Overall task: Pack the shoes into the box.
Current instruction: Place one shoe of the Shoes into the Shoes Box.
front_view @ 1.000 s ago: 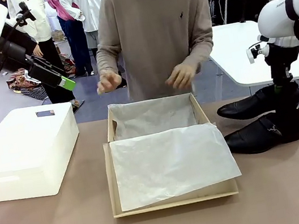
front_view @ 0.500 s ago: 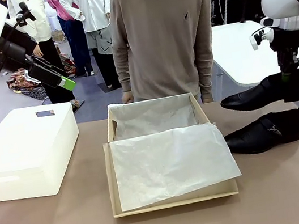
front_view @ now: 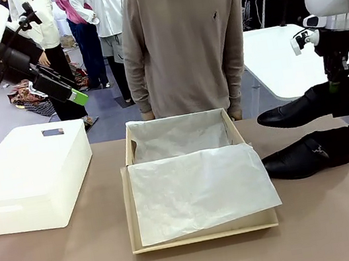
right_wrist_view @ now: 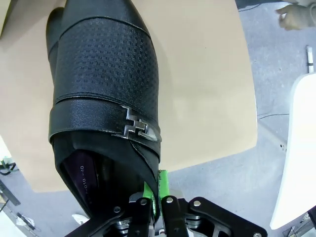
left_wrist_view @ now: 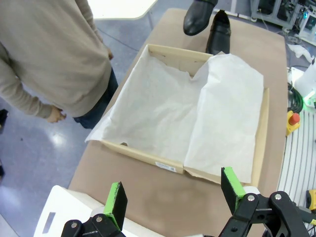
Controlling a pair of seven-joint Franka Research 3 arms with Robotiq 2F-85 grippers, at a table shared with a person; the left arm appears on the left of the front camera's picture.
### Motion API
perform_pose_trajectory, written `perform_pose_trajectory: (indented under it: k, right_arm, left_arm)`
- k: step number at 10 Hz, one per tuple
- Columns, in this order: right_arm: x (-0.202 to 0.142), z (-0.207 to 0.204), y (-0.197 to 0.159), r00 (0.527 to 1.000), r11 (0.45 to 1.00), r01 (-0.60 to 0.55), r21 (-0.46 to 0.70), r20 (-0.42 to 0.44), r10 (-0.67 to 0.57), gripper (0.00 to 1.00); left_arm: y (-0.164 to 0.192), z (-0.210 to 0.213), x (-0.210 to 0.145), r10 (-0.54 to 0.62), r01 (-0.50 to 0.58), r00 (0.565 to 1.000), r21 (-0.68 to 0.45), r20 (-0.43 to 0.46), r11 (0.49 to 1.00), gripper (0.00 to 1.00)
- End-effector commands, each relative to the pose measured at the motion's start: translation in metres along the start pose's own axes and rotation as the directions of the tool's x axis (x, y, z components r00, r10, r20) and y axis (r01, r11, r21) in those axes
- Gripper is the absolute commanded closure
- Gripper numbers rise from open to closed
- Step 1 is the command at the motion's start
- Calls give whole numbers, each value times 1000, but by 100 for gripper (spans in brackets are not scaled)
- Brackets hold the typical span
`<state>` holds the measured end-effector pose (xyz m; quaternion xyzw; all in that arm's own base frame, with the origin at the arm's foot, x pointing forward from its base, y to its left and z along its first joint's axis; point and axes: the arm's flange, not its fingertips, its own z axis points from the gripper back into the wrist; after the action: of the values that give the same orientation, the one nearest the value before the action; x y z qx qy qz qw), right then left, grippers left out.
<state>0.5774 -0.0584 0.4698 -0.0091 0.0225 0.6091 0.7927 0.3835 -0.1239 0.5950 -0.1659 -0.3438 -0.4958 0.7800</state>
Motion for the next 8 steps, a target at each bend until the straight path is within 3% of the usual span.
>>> perform_pose_trajectory:
  k: [1, 4, 8]
  right_arm:
    - [0, 2, 0, 1000, 1000, 0, -6, 1, 0, 100]
    - [0, -2, -1, 1000, 1000, 0, 4, -1, 0, 100]
    - [21, 42, 25, 999, 999, 39, 24, 27, -40, 100]
  left_arm:
    - [1, 0, -1, 1, -1, 1000, -15, 15, 1000, 0]
    - [1, 0, -1, 1, -1, 1000, -15, 15, 1000, 0]
    - [1, 0, -1, 1, -1, 1000, -15, 15, 1000, 0]
